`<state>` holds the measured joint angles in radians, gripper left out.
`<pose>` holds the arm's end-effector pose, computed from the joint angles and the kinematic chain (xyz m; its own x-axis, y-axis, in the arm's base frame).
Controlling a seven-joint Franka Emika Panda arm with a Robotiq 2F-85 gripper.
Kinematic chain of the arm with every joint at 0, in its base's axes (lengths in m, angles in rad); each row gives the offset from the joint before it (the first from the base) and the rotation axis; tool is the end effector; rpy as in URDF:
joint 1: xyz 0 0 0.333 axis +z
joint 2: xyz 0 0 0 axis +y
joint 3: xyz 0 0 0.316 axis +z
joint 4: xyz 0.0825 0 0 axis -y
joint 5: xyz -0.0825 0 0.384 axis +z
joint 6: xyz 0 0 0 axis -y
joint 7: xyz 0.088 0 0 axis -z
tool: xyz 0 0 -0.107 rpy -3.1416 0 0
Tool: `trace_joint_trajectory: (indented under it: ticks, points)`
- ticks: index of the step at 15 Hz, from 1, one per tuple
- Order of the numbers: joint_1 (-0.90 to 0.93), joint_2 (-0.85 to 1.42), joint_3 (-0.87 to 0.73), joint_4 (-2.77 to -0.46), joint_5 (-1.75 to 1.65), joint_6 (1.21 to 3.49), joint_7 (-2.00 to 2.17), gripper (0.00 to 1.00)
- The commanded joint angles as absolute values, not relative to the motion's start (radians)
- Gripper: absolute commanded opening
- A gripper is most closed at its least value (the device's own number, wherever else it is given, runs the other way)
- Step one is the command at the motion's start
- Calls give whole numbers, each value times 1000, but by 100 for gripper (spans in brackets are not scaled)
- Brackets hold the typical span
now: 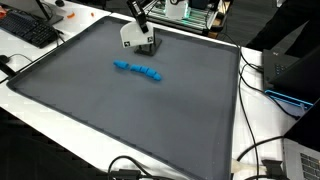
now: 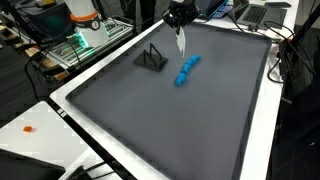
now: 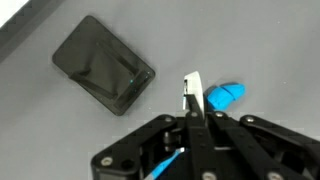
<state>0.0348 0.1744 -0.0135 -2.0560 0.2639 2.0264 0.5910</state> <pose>0.5554 0.0269 0.3387 0.7298 -0.6183 -0.2916 -0.6571 -0.7521 -0.0499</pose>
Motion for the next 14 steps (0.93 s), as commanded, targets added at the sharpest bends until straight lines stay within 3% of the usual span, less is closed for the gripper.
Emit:
trace_joint_trajectory:
  ticks: [1, 14]
  points:
    - [26, 94, -21, -2193, 336, 2099, 654, 1]
    - [-14, 54, -32, -2417, 540, 2312, 647, 1]
